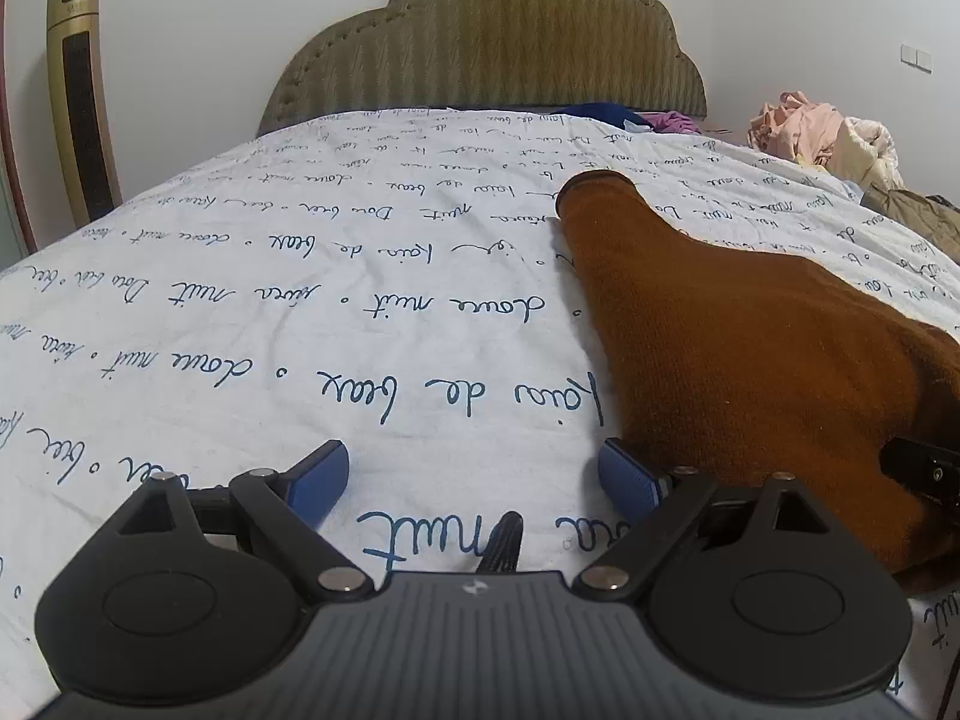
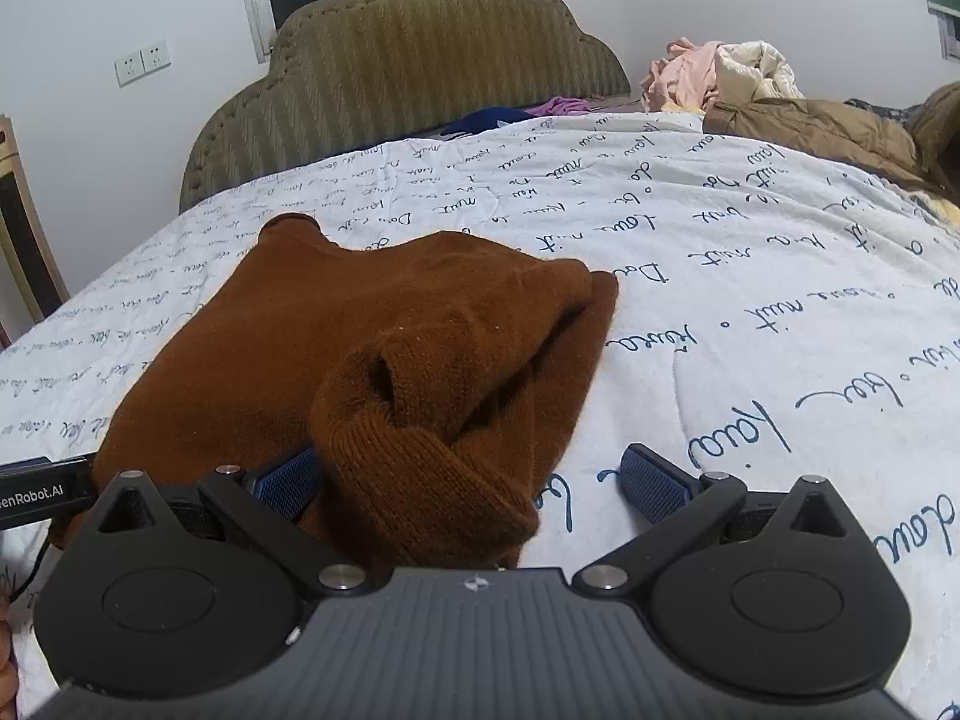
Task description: Fold small clothes
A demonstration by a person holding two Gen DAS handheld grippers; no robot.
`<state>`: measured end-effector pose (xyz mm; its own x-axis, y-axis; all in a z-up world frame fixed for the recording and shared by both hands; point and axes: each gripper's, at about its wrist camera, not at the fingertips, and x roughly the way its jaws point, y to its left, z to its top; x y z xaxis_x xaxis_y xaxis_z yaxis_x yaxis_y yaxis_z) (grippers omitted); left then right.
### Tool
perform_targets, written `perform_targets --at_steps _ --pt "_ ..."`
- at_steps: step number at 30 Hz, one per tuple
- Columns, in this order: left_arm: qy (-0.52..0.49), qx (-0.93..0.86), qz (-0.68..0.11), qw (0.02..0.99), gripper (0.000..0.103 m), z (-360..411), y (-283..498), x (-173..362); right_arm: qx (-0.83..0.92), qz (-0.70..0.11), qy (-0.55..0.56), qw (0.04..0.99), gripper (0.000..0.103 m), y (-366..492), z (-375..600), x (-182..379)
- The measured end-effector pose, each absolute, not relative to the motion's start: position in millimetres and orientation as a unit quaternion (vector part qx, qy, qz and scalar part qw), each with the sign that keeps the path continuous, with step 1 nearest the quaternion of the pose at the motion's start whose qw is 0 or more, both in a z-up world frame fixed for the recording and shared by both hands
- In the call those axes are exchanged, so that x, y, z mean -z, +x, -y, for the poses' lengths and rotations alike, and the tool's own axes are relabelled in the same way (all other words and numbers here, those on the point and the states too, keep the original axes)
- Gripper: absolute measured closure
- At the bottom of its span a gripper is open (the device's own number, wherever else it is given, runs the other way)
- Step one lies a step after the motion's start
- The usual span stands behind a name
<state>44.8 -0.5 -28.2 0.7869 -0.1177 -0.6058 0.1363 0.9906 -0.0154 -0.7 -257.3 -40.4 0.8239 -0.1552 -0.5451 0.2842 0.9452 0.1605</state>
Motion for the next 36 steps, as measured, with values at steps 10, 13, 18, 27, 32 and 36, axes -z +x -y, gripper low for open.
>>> perform_targets --at_steps 10,13,18,27,32,36 --pt "0.012 0.067 -0.32 0.945 0.01 0 46 29 0.105 -0.271 0.144 0.946 0.0 -3 265 42" --pt "0.012 0.067 -0.32 0.945 0.01 0 45 29 0.105 -0.271 0.145 0.946 0.0 -3 265 42" --pt "0.017 0.057 -0.316 0.947 0.01 -2 38 24 0.103 -0.276 0.135 0.946 0.0 -4 261 41" --pt "0.031 0.077 -0.308 0.948 0.01 -11 4 26 0.109 -0.274 0.106 0.95 0.0 -23 244 41" --pt "0.028 0.073 -0.319 0.945 0.006 -11 9 29 0.103 -0.276 0.116 0.949 0.0 -22 249 42" --pt "0.031 0.071 -0.317 0.945 0.006 -10 6 30 0.092 -0.273 0.143 0.947 0.0 -23 258 42"
